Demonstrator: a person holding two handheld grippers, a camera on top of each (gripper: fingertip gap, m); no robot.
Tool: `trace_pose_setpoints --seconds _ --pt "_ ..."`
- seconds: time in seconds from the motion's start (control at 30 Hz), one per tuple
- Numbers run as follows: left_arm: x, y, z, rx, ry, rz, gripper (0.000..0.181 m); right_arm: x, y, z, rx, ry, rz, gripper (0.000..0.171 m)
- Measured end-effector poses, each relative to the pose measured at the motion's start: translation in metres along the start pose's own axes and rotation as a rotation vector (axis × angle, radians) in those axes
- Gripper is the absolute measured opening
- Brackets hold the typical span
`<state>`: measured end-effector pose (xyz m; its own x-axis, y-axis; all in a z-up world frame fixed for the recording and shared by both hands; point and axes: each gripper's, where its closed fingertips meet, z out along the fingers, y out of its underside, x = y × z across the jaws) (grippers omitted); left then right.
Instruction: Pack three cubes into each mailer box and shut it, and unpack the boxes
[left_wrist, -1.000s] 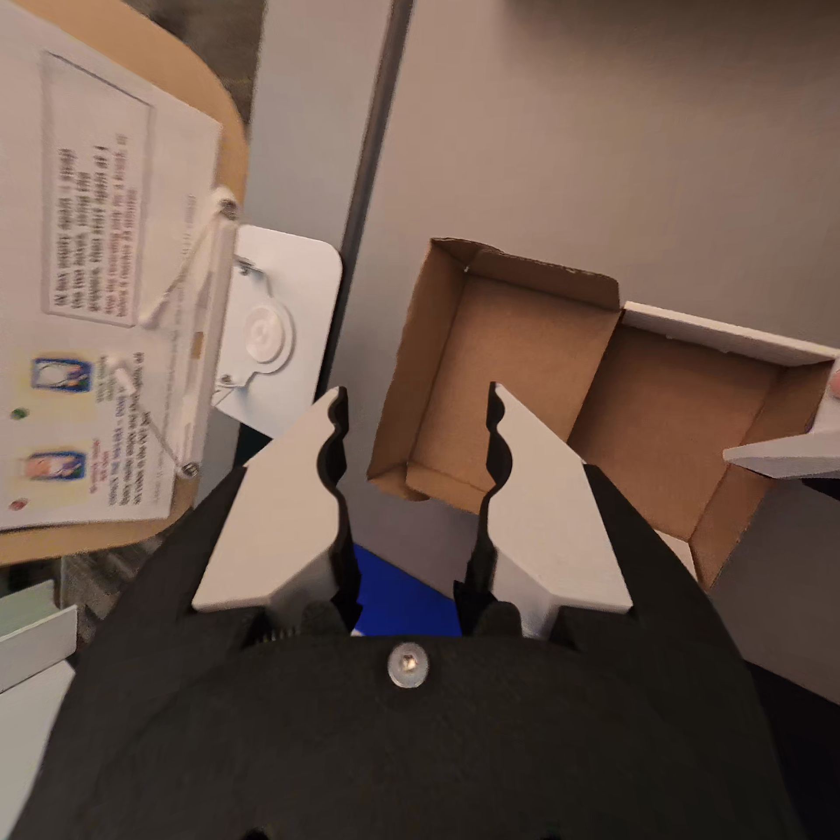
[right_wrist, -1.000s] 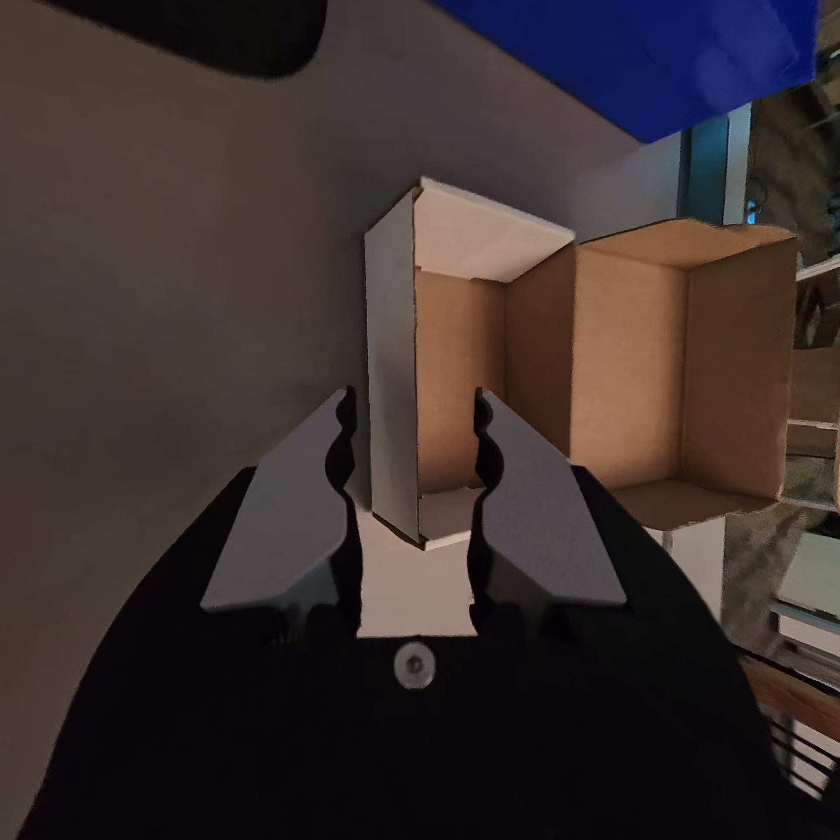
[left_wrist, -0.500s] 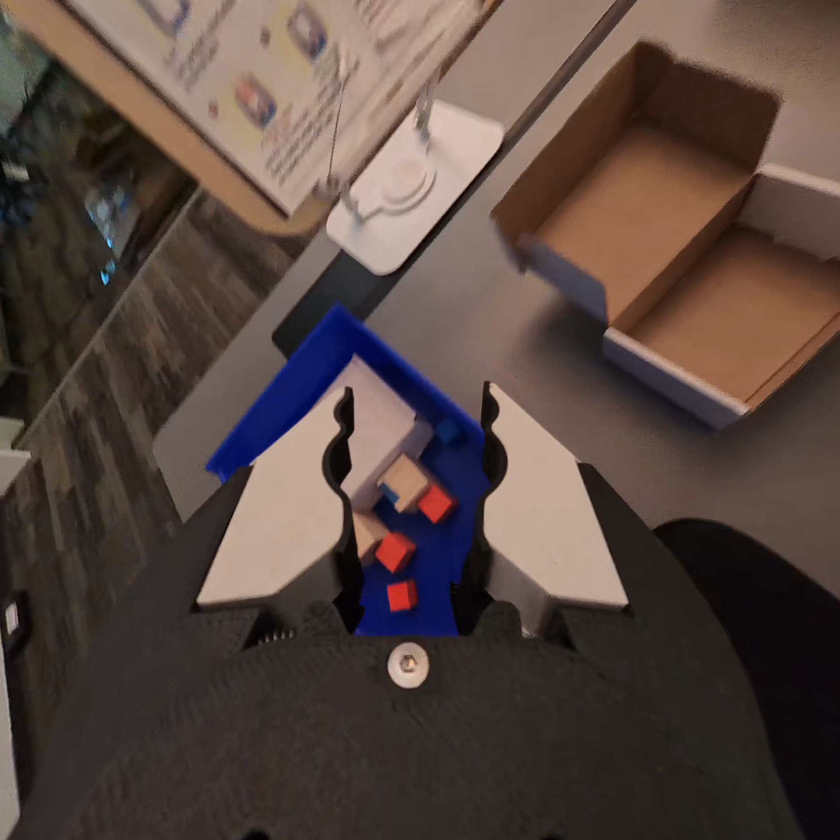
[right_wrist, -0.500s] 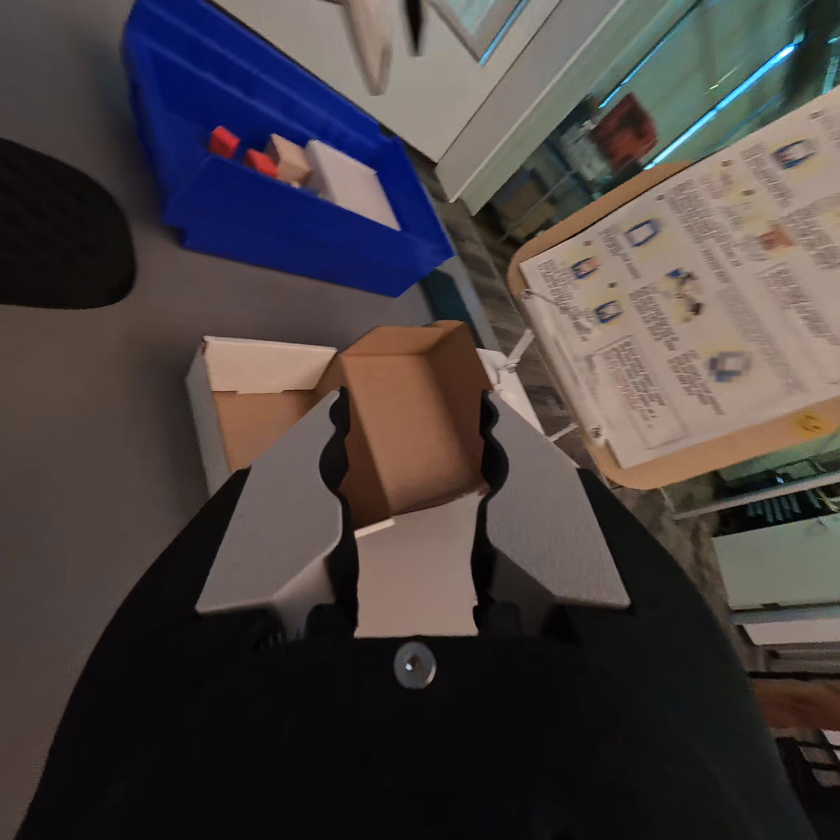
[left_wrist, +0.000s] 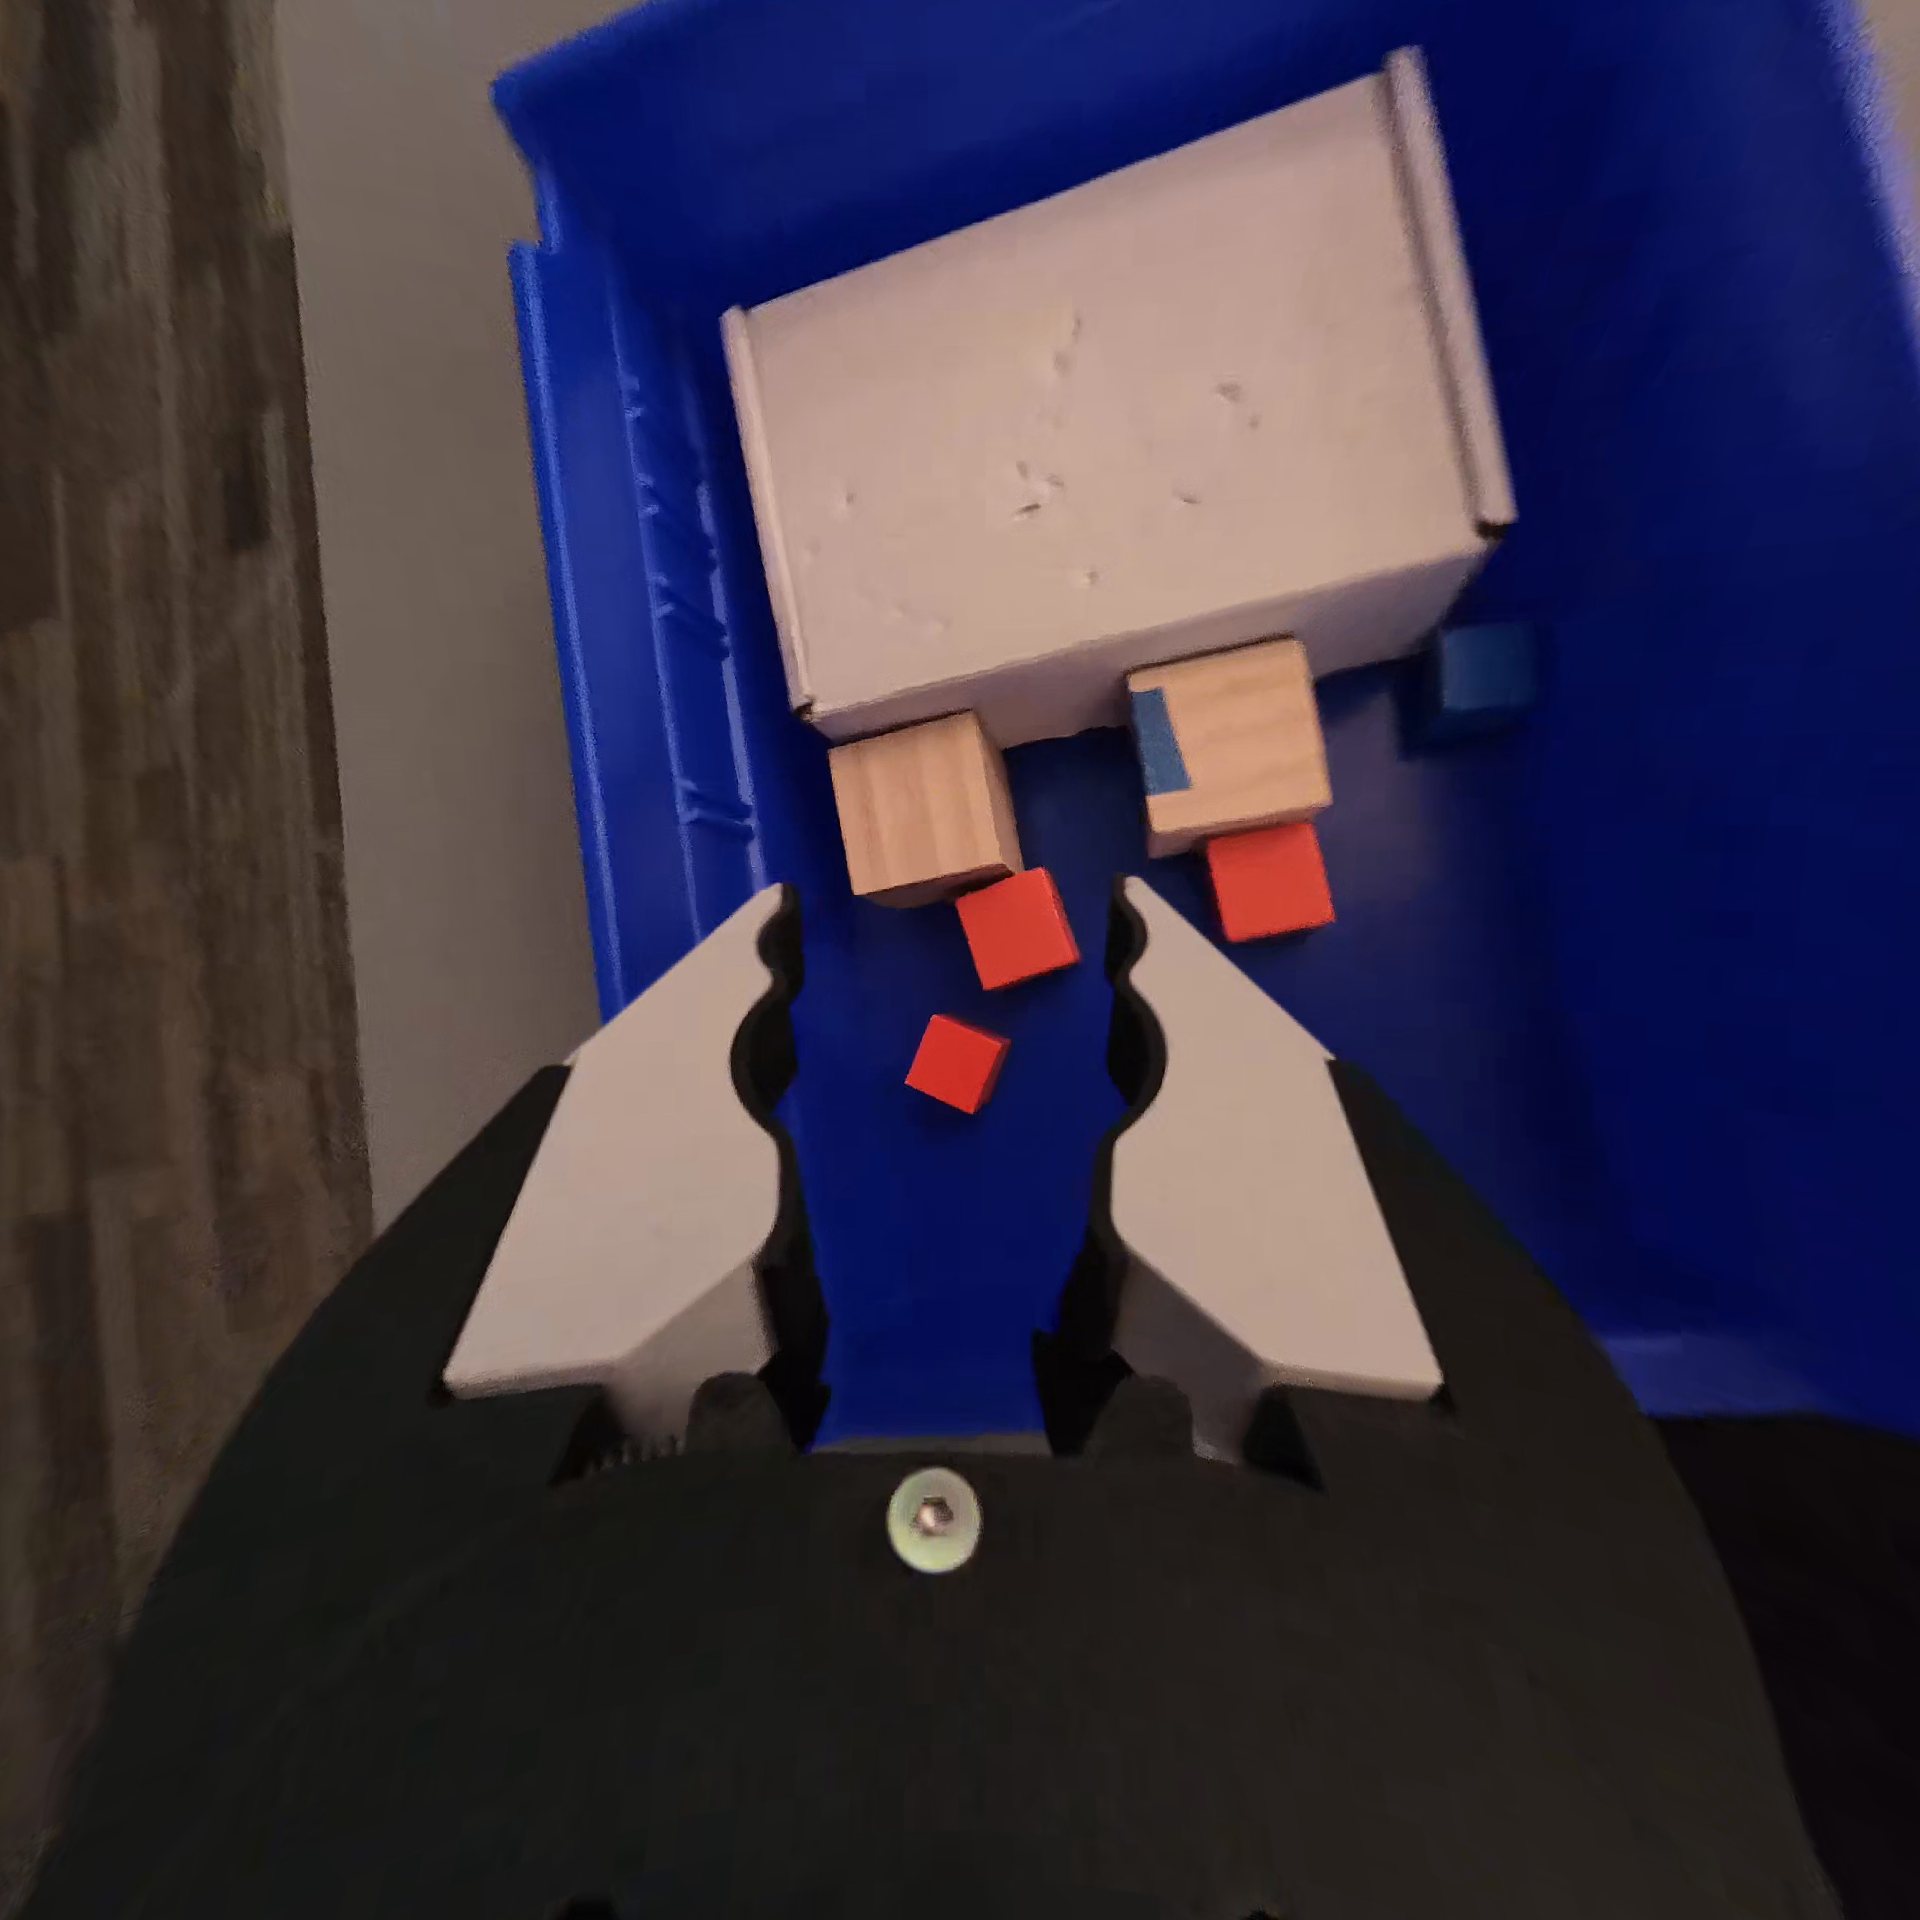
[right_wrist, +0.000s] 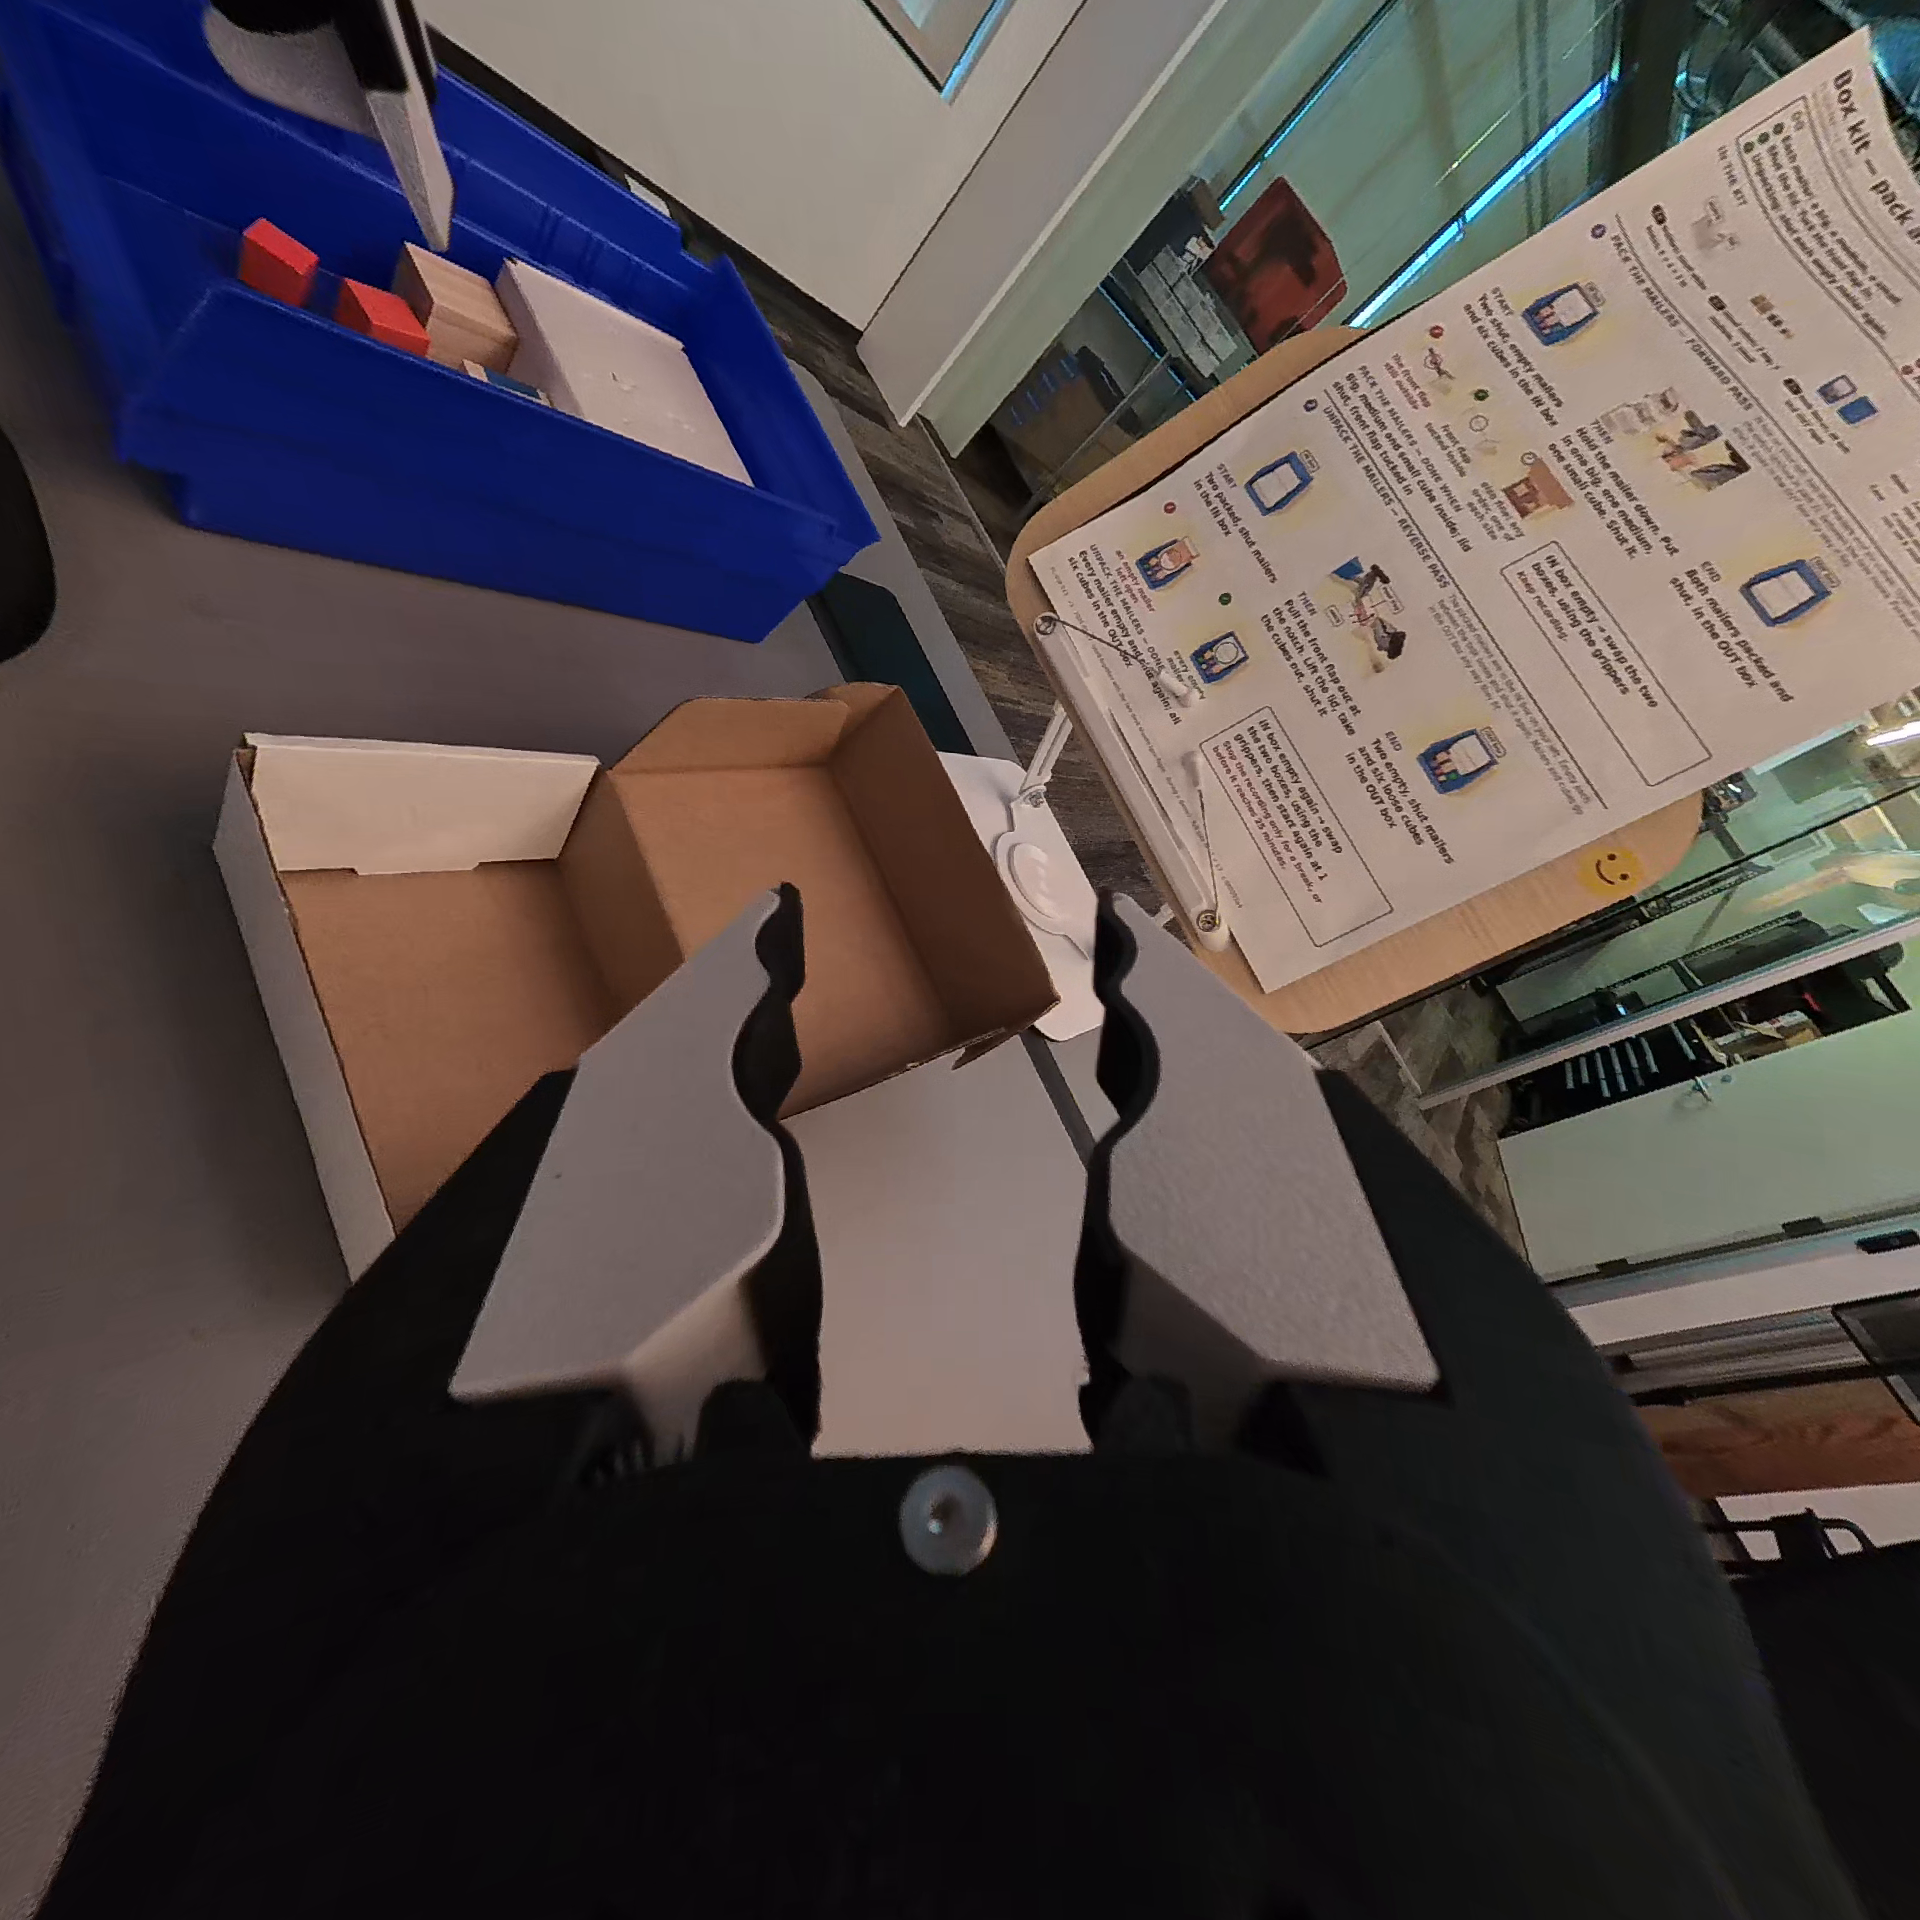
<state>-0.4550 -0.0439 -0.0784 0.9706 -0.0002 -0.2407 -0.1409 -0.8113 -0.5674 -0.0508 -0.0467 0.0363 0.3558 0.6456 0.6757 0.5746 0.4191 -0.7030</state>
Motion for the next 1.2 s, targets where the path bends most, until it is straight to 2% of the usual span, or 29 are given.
trace_pose_setpoints --seconds 0.03,0.13,0.3,0.57,0.7,0.77,1.0,1.2 --pt "-0.005 0.0 0.006 -0.016 -0.018 -0.039 0.065 0.001 0.0 -0.001 -0.001 0.003 -0.002 0.055" --pt "-0.01 -0.003 0.02 -0.029 -0.041 -0.108 0.066 0.002 0.002 -0.002 -0.008 0.006 -0.003 0.055" --pt "-0.012 0.001 0.043 -0.097 -0.066 -0.119 0.065 0.005 0.002 -0.003 -0.007 0.004 0.009 0.055" --pt "-0.008 0.012 0.065 -0.181 -0.017 -0.169 0.064 0.006 0.004 -0.004 -0.022 0.006 -0.006 0.054" --pt "-0.006 0.014 0.07 -0.191 -0.008 -0.159 0.052 0.005 0.005 -0.004 -0.023 -0.001 -0.006 0.054" --pt "-0.01 0.013 0.07 -0.183 -0.02 -0.152 0.042 0.004 0.005 -0.004 -0.027 -0.005 -0.009 0.053" --pt "-0.008 0.012 0.063 -0.164 0.053 -0.184 0.042 0.005 0.006 -0.005 -0.033 -0.002 -0.02 0.052" --pt "-0.014 -0.005 0.027 -0.111 0.057 -0.163 0.042 0.007 0.007 -0.005 -0.037 0.001 -0.021 0.051"
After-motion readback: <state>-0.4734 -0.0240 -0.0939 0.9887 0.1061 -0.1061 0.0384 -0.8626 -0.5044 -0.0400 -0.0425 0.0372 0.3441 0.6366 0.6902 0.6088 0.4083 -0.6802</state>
